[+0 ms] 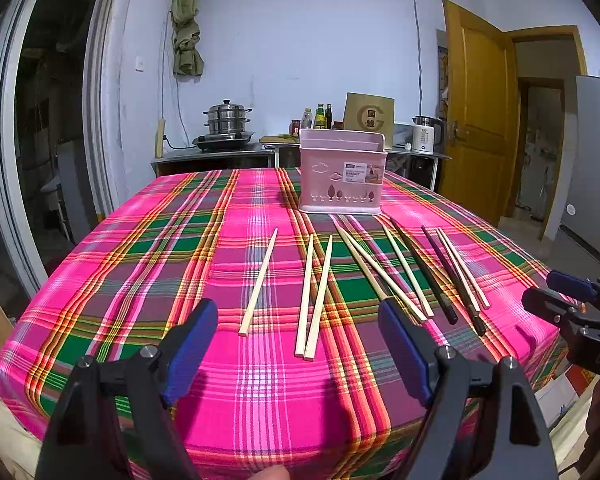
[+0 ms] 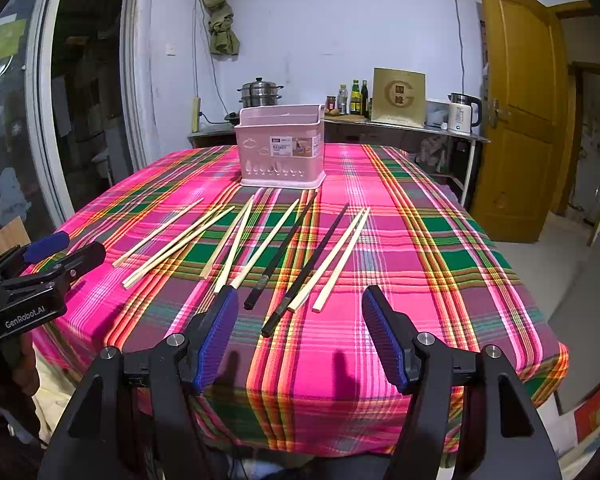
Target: Organize utensils
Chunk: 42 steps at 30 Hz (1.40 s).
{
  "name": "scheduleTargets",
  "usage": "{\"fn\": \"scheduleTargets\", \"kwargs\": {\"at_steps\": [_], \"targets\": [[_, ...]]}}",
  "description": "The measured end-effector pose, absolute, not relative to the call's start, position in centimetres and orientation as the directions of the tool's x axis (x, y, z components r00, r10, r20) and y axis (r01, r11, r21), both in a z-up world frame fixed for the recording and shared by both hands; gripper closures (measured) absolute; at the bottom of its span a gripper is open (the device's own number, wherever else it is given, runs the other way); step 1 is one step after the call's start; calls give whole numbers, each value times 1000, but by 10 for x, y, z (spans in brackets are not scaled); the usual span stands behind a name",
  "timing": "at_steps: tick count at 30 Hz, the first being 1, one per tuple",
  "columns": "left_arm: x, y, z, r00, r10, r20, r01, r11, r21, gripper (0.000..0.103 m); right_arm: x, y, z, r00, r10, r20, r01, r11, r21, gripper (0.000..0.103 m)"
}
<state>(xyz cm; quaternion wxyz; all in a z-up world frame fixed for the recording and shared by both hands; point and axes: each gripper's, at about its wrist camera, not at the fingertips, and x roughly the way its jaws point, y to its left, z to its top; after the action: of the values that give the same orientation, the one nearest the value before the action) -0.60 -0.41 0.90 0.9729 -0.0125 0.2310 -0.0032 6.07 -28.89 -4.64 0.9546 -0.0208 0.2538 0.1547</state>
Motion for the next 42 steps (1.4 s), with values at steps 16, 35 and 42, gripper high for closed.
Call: {"fn": "scheduleTargets", "kwargs": {"at_steps": [16,35,42], "targets": [[-8,-8,8,893,-21,-449,10,1000,-26,19,60,-289,-45,824,285,-490,-307,951,39,38],[-9,-9,8,894,-21,-447,11,1000,-27,19,60,-290,-41,827,280,-487,-302,953,34,38],[-9,-9,8,894,-21,-447,10,1000,-26,19,60,-289,-41,829,279,-486,-301,953,33,38]]}}
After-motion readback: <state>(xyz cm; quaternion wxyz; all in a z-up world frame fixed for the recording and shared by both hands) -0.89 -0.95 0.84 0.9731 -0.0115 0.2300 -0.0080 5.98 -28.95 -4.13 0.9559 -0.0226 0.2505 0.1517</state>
